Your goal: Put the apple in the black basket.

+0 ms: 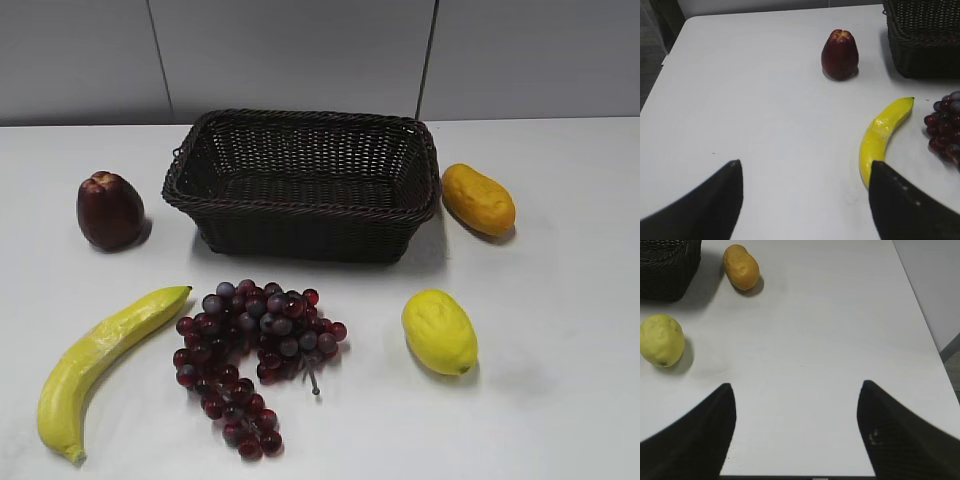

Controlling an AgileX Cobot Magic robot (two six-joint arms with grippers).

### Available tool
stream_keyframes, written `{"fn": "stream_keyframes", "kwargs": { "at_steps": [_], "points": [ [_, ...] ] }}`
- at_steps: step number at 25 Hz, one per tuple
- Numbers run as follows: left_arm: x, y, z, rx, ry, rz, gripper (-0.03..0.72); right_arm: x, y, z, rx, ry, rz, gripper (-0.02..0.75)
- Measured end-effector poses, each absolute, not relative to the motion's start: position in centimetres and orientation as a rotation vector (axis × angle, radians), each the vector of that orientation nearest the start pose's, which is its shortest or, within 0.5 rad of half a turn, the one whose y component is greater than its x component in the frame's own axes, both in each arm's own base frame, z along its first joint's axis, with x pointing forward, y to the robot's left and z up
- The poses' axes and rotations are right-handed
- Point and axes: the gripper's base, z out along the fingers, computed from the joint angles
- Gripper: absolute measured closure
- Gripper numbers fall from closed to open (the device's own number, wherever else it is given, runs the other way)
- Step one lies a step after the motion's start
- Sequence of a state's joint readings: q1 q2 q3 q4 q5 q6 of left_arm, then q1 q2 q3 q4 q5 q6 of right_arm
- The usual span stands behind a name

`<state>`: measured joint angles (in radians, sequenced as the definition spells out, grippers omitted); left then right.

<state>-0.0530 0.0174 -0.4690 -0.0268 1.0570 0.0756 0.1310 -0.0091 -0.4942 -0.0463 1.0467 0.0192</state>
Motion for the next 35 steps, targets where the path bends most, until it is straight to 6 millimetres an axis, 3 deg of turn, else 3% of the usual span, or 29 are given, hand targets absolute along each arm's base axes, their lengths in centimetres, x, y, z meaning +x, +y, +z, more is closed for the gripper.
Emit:
{"fn": "stream_keyframes", "kwargs": {
  "at_steps": [9, 14, 21, 28, 35],
  "points": [
    [0.1, -0.2, 26.9, 0.135, 2.084, -0.019, 0.148, -0.5, -0.4, 27.7, -0.111, 2.023, 0.04, 0.164],
    [0.1, -0.2, 27.1, 0.133, 2.069, -0.021, 0.071, -0.5, -0.4, 27.7, -0.111, 2.023, 0.04, 0.164],
    [0.3, -0.2, 30.6, 0.123, 1.922, -0.02, 0.06, -0.5, -0.4, 27.7, -0.111, 2.023, 0.04, 0.164],
    [3.8, -0.4, 33.9, 0.151, 1.882, 0.005, 0.095, -0.5, -0.4, 27.7, -0.111, 2.023, 0.04, 0.164],
    [9.0, -1.1, 35.1, 0.2, 2.011, -0.037, 0.087, -0.5, -0.4, 27.7, -0.111, 2.023, 0.041, 0.164]
  ]
}}
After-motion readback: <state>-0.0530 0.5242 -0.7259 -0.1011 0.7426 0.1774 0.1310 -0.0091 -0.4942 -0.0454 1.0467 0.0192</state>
